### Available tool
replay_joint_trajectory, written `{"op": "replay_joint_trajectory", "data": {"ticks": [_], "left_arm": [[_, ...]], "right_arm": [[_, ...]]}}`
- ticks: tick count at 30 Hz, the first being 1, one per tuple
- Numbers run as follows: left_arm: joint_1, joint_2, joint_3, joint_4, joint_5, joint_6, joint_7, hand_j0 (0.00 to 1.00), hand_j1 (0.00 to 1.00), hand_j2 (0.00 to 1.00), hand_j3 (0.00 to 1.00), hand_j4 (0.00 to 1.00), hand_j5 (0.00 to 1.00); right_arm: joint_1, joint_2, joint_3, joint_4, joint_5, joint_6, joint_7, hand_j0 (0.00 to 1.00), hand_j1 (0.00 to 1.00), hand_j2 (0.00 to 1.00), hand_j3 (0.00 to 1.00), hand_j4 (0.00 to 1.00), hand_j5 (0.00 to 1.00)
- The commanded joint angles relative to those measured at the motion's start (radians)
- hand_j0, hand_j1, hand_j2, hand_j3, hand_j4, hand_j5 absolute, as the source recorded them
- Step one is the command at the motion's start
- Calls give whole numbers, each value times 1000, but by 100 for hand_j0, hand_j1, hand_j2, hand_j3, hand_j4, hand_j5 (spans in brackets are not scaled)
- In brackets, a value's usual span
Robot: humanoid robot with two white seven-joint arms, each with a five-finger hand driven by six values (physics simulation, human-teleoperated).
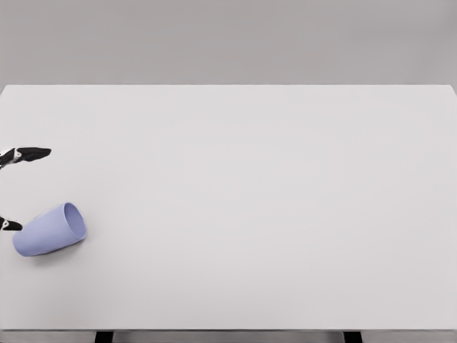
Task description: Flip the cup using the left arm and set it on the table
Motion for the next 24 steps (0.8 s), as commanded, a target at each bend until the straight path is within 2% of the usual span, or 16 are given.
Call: {"op": "replay_joint_trajectory", "data": {"ticks": [1, 2, 4, 6, 8, 12, 16, 19, 22, 24], "left_arm": [[3, -23, -1, 0, 96, -1, 1, 100, 100, 100, 100, 100, 100], [5, -38, -2, 0, 96, -1, 1, 100, 100, 100, 100, 100, 100], [5, -124, -4, 0, 96, -1, -17, 100, 100, 100, 100, 100, 100], [5, -193, -4, 0, 96, -1, -72, 100, 100, 100, 100, 100, 100], [-3, -293, -4, 0, 94, -1, -164, 100, 100, 100, 100, 100, 100], [3, -322, -4, 0, 96, -1, -172, 100, 100, 100, 100, 100, 100], [2, -325, -4, 1, 88, 13, -155, 100, 100, 100, 100, 100, 100], [8, -323, -2, 3, 51, 42, -109, 100, 100, 100, 100, 100, 100], [33, -345, -4, 3, -80, 63, 41, 100, 100, 100, 100, 100, 100], [37, -345, -2, 3, -98, 82, 61, 100, 100, 100, 100, 100, 100]], "right_arm": [[0, 0, 0, 0, 0, 0, 0, 100, 100, 100, 100, 100, 100], [0, 0, 0, 0, 0, 0, 0, 100, 100, 100, 100, 100, 100], [0, 0, 0, 0, 0, 0, 0, 100, 100, 100, 100, 100, 100], [0, 0, 0, 0, 0, 0, 0, 100, 100, 100, 100, 100, 100], [0, 0, 0, 0, 0, 0, 0, 100, 100, 100, 100, 100, 100], [0, 0, 0, 0, 0, 0, 0, 100, 100, 100, 100, 100, 100], [0, 0, 0, 0, 0, 0, 0, 100, 100, 100, 100, 100, 100], [0, 0, 0, 0, 0, 0, 0, 100, 100, 100, 100, 100, 100], [0, 0, 0, 0, 0, 0, 0, 100, 100, 100, 100, 100, 100], [0, 0, 0, 0, 0, 0, 0, 100, 100, 100, 100, 100, 100]]}}
